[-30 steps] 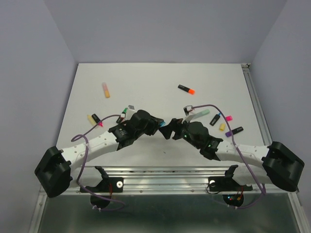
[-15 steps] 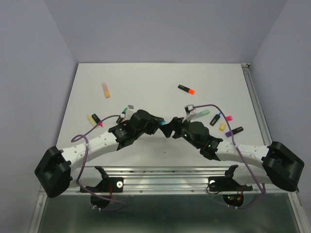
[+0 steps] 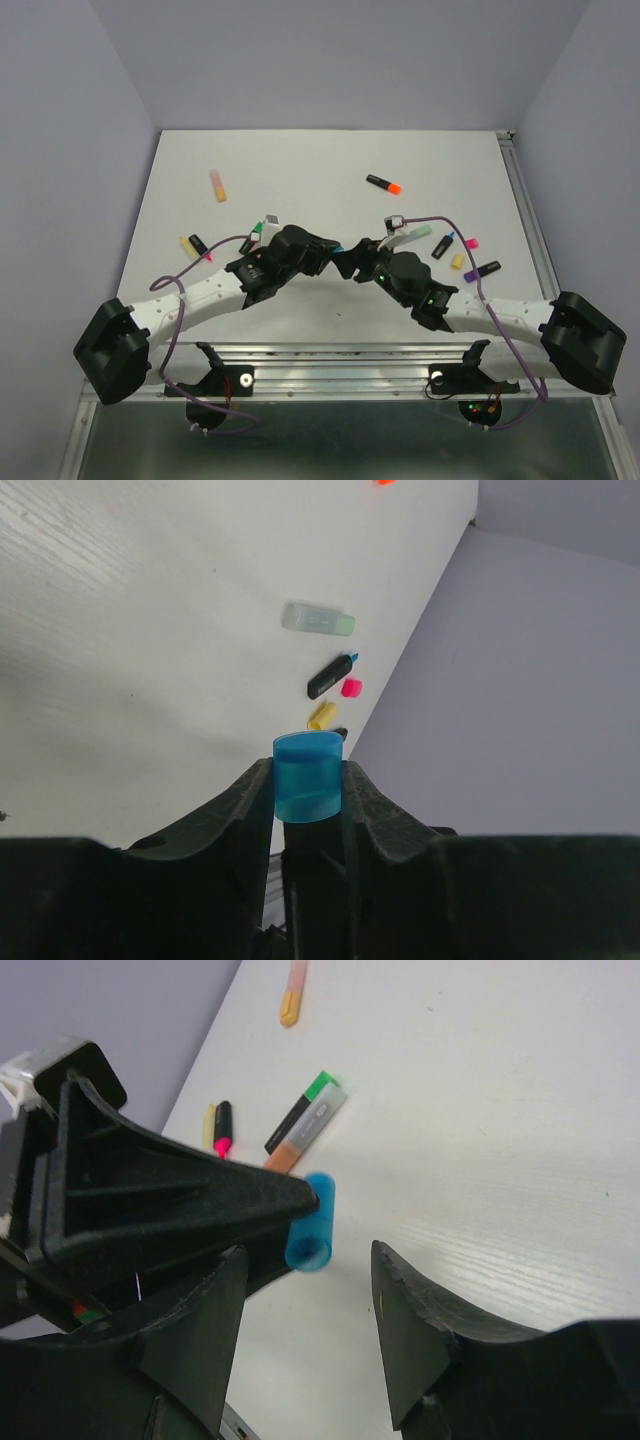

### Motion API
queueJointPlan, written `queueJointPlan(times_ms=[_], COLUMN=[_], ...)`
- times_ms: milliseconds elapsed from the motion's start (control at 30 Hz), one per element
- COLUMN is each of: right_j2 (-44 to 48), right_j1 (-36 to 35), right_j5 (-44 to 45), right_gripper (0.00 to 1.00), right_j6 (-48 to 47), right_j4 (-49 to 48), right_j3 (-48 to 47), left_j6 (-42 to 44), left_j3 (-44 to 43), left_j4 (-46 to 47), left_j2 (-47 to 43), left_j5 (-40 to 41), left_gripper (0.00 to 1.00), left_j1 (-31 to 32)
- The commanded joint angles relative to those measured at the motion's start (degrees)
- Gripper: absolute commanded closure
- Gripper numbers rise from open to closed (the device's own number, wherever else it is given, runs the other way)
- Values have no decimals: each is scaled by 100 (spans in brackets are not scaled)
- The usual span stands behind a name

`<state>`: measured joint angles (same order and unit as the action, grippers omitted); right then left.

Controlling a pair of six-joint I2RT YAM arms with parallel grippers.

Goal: Open the pen caps

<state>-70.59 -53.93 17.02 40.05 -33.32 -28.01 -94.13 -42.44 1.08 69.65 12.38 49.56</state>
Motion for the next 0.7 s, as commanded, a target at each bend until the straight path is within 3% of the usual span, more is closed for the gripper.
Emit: queueJointPlan(times_ms=[0, 267, 433, 533, 633, 667], right_j2=[71, -78, -244, -263, -193, -166], right_j1=[-21, -12, -12, -21, -21, -12], right_j5=[592, 557, 575, 469, 557, 627], right_gripper=[42, 44, 56, 72, 76, 78], right_j6=[126, 117, 143, 108, 125, 213], right_j4=[-1018, -1133, -1352, -1423, -1309, -1230], right_j3=[85, 42, 76, 59, 103, 120], left_j6=[52, 8, 70, 61, 70, 87], left_j3=[16, 34, -10, 16, 16, 25], left_j4=[59, 173, 199, 217, 217, 217], left_j2=[14, -48, -30, -30, -13, -21], left_j5=[-395, -429, -517, -544, -518, -491], left_gripper=[80, 80, 80, 80, 79, 73], left_j1=[186, 186, 186, 186, 186, 186])
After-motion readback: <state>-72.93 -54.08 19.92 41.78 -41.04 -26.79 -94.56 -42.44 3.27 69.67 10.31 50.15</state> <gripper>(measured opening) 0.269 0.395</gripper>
